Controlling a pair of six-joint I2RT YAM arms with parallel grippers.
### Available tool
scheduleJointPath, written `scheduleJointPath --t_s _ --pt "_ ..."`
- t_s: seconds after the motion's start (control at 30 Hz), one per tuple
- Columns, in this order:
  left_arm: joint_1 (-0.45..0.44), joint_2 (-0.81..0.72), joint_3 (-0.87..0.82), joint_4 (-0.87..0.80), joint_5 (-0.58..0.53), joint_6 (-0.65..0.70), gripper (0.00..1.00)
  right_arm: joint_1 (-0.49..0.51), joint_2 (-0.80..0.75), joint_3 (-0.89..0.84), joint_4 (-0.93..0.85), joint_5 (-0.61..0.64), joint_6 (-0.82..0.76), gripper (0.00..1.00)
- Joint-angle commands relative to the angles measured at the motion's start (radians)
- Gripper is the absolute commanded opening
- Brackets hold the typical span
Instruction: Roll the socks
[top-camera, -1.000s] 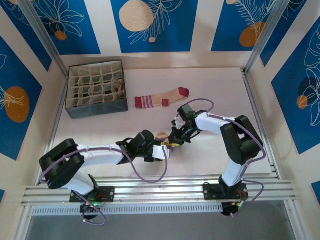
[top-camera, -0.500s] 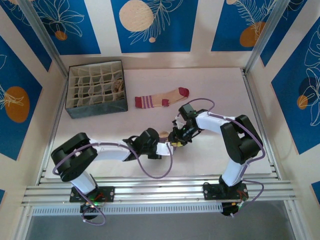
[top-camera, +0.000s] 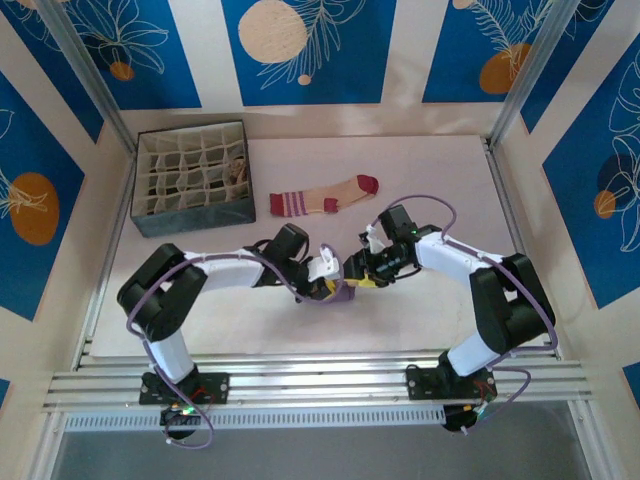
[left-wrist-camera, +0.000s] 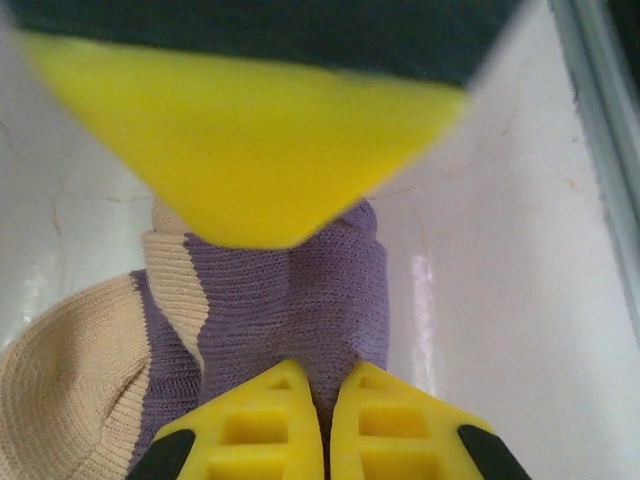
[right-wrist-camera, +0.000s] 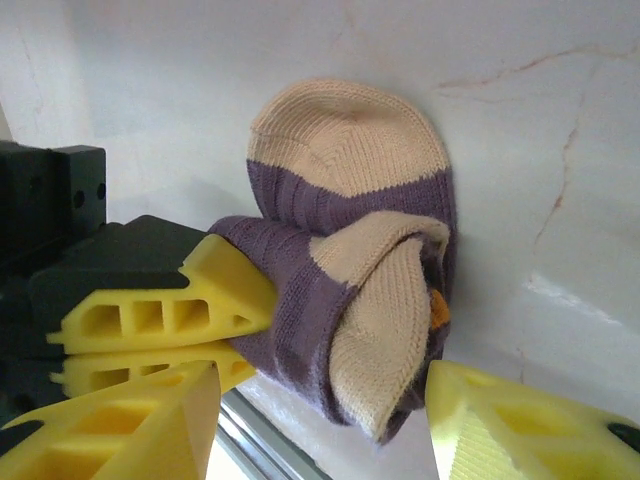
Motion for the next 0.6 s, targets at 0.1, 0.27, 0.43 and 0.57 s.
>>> scheduleJointPath --t_s 0.1,0.27,0.43,0.57 --pt "0.060 0.120 0.044 -0.103 0.217 -0.189 0.03 0.041 0.079 0.007 0.042 -0.015 0.015 0.57" --pt "0.094 0.167 0.036 -0.035 0.239 -0.290 0.04 0.069 0.151 0.040 0.045 -0.004 0.017 0.50" --pt "0.110 0.191 0.020 0.036 0.254 -0.354 0.09 0.098 0.219 0.077 0.020 0.029 0.015 0.37" --pt "0.107 0.146 -0.002 0.054 0.211 -0.315 0.19 0.115 0.270 0.109 -0.039 0.067 0.019 0.20"
